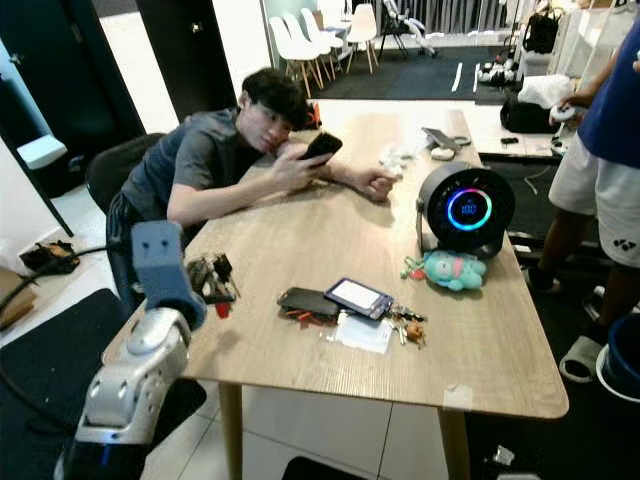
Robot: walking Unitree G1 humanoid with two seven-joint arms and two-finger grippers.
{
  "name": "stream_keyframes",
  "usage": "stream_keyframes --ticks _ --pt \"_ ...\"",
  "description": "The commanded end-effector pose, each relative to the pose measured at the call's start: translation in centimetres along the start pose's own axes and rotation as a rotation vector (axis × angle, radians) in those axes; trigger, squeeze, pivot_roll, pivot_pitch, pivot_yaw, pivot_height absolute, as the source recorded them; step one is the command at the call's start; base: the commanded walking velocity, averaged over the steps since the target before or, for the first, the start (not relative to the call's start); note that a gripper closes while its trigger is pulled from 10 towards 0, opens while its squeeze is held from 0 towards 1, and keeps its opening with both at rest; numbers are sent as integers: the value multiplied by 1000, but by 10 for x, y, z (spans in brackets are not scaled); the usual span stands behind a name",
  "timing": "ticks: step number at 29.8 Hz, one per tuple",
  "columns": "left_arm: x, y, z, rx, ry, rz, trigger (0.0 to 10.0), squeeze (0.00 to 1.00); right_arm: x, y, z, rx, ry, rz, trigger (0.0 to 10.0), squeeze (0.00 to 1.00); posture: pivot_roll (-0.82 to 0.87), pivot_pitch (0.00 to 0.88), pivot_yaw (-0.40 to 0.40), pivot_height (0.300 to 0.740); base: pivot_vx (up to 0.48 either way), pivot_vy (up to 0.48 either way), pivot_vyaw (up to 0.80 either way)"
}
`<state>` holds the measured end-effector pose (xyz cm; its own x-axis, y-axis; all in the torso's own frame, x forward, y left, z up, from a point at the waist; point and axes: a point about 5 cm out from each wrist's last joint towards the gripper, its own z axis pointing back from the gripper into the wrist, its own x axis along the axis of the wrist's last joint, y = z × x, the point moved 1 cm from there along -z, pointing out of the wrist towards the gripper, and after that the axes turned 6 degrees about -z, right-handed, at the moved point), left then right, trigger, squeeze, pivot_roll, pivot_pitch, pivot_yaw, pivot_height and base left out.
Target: Hang keys on a hook
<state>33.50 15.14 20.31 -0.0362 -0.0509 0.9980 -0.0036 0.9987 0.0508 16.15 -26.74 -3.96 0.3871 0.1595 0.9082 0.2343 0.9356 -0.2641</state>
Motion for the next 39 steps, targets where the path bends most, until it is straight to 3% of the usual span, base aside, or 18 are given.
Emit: stream_keyframes --ticks 1,7,24,30,33,39 --pt "-5 2 2 0 -4 -43 10000 0 -13 6 10 18 61 9 10000 0 -44 144 130 740 0 0 0" --pt "-6 2 4 -5 -21 -80 10000 0 -8 15 9 54 46 16 10000 0 -38 146 127 740 0 0 0" --pt "-10 9 9 25 -32 -112 10000 0 3 21 -2 89 12 11 10000 0 -12 143 107 740 0 0 0" --pt "-22 2 12 -11 12 -123 10000 0 5 25 -4 104 10 21 10000 0 -17 142 113 740 0 0 0" --pt "-23 0 12 -15 15 -118 10000 0 5 25 -3 107 9 25 10000 0 -24 144 108 740 0 0 0" --pt "-21 -11 10 -13 -3 -71 10000 0 7 8 -5 124 -2 85 10000 0 -60 151 43 740 0 0 0"
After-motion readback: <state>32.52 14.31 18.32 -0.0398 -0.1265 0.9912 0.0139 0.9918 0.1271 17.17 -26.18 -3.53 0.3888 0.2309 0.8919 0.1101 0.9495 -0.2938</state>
